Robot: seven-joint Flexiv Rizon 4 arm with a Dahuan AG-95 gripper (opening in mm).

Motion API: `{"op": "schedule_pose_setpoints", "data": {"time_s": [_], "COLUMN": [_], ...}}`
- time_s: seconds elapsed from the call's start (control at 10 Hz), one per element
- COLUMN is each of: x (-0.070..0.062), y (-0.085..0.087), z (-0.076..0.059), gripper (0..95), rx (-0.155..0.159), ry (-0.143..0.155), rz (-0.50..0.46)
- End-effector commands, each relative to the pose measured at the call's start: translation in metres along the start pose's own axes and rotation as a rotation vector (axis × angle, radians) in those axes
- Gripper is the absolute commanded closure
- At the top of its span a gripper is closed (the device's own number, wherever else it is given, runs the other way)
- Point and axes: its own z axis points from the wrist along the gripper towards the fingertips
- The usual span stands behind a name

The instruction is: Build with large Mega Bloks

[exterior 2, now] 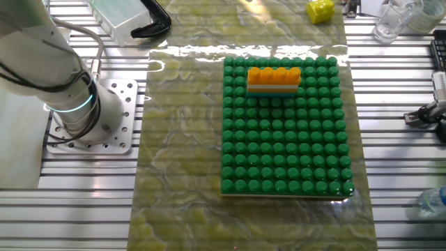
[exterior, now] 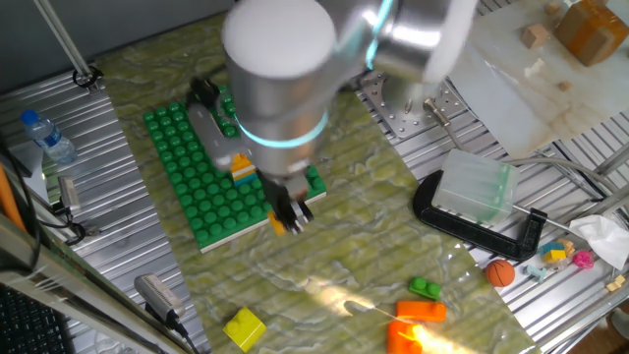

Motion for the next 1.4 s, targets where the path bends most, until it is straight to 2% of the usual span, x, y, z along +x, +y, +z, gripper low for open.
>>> {"op": "schedule_pose_setpoints", "data": {"time_s": [0.1,0.3,0.4,0.5,0.7,0.9,1.1,1.3,1.4], "x": [0.000,-0.002,-0.001,-0.001,-0.001,-0.001,-0.001,-0.001,0.004], "y": [-0.021,-0.034,-0.037,-0.037,-0.037,-0.037,-0.037,-0.037,-0.049], "z": [0.022,0.042,0.048,0.048,0.048,0.048,0.048,0.048,0.050], "gripper": [95.0,95.0,95.0,95.0,95.0,95.0,95.0,95.0,95.0], "rx": [0.056,0.059,0.070,0.064,0.042,0.025,-0.010,-0.010,-0.012], "ry": [0.005,0.005,-0.002,-0.003,0.021,0.009,0.003,0.009,0.010], "rz": [0.013,0.008,-0.006,-0.024,0.002,0.080,0.127,0.132,0.109]}}
